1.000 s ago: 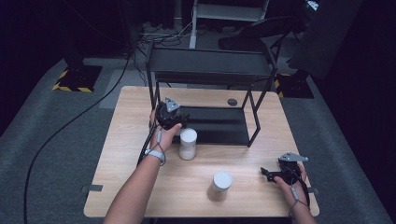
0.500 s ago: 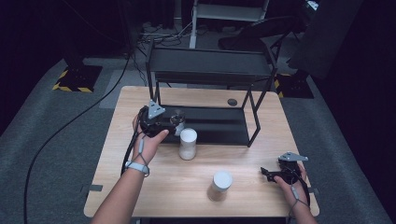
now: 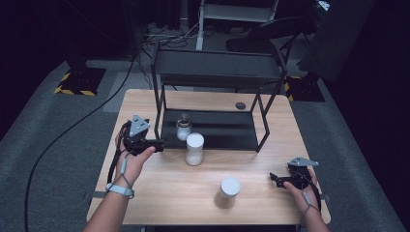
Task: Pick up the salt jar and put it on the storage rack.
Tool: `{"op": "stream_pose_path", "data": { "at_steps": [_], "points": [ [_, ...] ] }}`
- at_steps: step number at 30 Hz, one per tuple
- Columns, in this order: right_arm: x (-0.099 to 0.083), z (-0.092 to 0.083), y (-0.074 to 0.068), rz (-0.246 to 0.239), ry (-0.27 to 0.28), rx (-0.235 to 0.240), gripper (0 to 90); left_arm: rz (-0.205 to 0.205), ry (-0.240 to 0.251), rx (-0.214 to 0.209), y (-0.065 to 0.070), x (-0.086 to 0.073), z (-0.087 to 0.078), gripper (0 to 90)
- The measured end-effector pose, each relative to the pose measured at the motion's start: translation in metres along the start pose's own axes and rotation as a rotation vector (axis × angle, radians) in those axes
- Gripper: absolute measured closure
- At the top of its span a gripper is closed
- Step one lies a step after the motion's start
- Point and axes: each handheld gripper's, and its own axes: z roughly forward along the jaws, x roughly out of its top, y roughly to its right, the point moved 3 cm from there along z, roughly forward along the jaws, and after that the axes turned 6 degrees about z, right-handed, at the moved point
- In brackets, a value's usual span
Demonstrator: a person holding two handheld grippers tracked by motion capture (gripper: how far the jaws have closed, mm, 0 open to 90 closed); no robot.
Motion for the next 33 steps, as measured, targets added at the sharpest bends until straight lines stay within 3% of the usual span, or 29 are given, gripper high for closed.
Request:
{"op": "stream_pose_path", "data": {
  "at_steps": [7,22,33],
  "points": [
    [0.0,0.0,0.0,0.0,0.0,0.0,2.4,-0.003,-0.01,0.018,-0.003,-0.018,-0.025,9.7],
    [0.0,0.0,0.0,0.0,0.0,0.0,2.4,-0.01,-0.051,0.025,-0.007,-0.057,-0.042,8.6],
    [0.0,0.0,0.0,0.0,0.0,0.0,2.4,-0.038,-0.088,0.025,-0.012,-0.087,-0.046,8.4]
  ]
}}
